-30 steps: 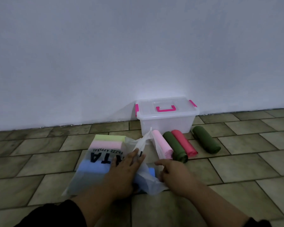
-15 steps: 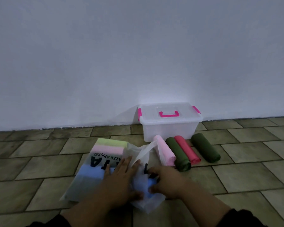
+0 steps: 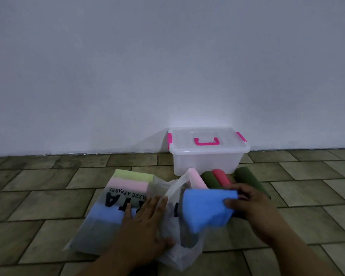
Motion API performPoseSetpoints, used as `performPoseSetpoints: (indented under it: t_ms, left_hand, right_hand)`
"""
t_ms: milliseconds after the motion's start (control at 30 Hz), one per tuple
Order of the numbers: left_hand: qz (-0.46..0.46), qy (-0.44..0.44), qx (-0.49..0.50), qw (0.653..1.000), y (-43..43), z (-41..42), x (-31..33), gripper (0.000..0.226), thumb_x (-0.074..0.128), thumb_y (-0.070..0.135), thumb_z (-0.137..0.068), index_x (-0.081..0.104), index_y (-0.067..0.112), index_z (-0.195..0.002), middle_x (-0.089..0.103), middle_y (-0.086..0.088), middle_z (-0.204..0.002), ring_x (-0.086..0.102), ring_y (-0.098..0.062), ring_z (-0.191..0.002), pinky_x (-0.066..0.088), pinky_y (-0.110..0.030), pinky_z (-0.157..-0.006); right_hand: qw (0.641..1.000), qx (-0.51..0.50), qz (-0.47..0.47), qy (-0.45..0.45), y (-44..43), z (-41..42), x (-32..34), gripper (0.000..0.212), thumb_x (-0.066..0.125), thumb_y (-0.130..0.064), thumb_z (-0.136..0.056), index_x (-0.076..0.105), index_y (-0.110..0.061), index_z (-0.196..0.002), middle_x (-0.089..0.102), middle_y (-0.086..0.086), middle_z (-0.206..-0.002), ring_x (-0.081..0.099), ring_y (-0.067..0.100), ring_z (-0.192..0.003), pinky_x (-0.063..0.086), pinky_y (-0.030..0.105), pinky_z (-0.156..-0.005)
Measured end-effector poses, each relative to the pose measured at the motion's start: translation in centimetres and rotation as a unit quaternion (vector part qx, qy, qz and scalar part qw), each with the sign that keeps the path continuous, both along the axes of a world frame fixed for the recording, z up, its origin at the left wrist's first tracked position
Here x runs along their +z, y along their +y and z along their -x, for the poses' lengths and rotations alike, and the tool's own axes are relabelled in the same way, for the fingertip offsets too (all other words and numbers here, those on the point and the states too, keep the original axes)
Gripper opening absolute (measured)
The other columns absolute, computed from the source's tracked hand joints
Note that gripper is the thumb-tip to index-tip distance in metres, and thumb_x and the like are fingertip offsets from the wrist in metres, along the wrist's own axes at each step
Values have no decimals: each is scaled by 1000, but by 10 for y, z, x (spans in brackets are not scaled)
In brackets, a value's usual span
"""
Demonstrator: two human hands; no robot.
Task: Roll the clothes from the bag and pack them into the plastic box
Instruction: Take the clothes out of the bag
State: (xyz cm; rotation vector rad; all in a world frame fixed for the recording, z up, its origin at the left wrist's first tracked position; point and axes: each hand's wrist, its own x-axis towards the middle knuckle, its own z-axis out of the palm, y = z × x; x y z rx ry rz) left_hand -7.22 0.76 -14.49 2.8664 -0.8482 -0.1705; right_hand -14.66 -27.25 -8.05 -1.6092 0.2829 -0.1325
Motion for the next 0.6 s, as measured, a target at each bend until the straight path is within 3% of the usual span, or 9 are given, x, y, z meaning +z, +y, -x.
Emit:
performPoseSetpoints:
  t_ms: [100, 200, 300, 400, 500, 600]
  left_hand:
    - [-25, 4, -7, 1000, -2, 0, -1, 93, 19, 91, -65, -50, 53, -115, -31, 18, -145, -23, -6, -137, -19, -55, -109]
    - [-43, -1, -12, 999, -3, 3, 2, 92, 17, 90, -66, -47, 50, -118, -29, 15, -149, -20, -8, -142, -20, -56, -109]
    - [-49, 6, -14, 999, -3, 4, 4, 91, 17, 90, -67, -43, 49, -122, -23, 13, -156, -19, -11, -145, -20, -55, -111]
    - [-26, 28, -5, 999, -2, 2, 8, 93, 22, 90, -66, -39, 51, -124, -21, 15, -156, -17, -8, -144, -17, -54, -112]
    - [12, 21, 31, 999, 2, -12, 13, 98, 19, 92, -64, -29, 48, -137, -26, 17, -153, -16, -8, -142, -12, -54, -113]
    - [-1, 7, 62, 998, 4, -25, 12, 101, 8, 94, -63, -20, 43, -145, -27, 12, -153, -19, -17, -145, -11, -59, -112]
  right_hand:
    - [978, -173, -94, -67, -31, -6, 0, 28, 72, -3, -72, 69, -22, -92, 67, 12, -108, 69, 29, -87, 57, 33, -61]
    - [954, -297, 34, -21, -39, -24, -19, 29, 75, -10, -76, 61, -23, -98, 61, 13, -113, 63, 28, -89, 56, 41, -67]
    - [929, -272, 237, 83, -31, -34, -41, 46, 75, -29, -78, 56, -21, -118, 57, 13, -123, 58, 31, -106, 51, 47, -87]
    - [910, -267, 299, 106, -20, -32, -43, 56, 70, -37, -81, 48, -23, -130, 49, 18, -131, 53, 34, -113, 50, 48, -90]
    - [889, -271, 365, 56, 3, -22, -38, 62, 71, -36, -79, 44, -24, -133, 43, 19, -135, 48, 35, -117, 48, 48, -93]
    - [885, -164, 436, 0, 52, -6, -37, 68, 57, -59, -80, 31, -39, -140, 24, 1, -151, 35, 21, -132, 41, 44, -101]
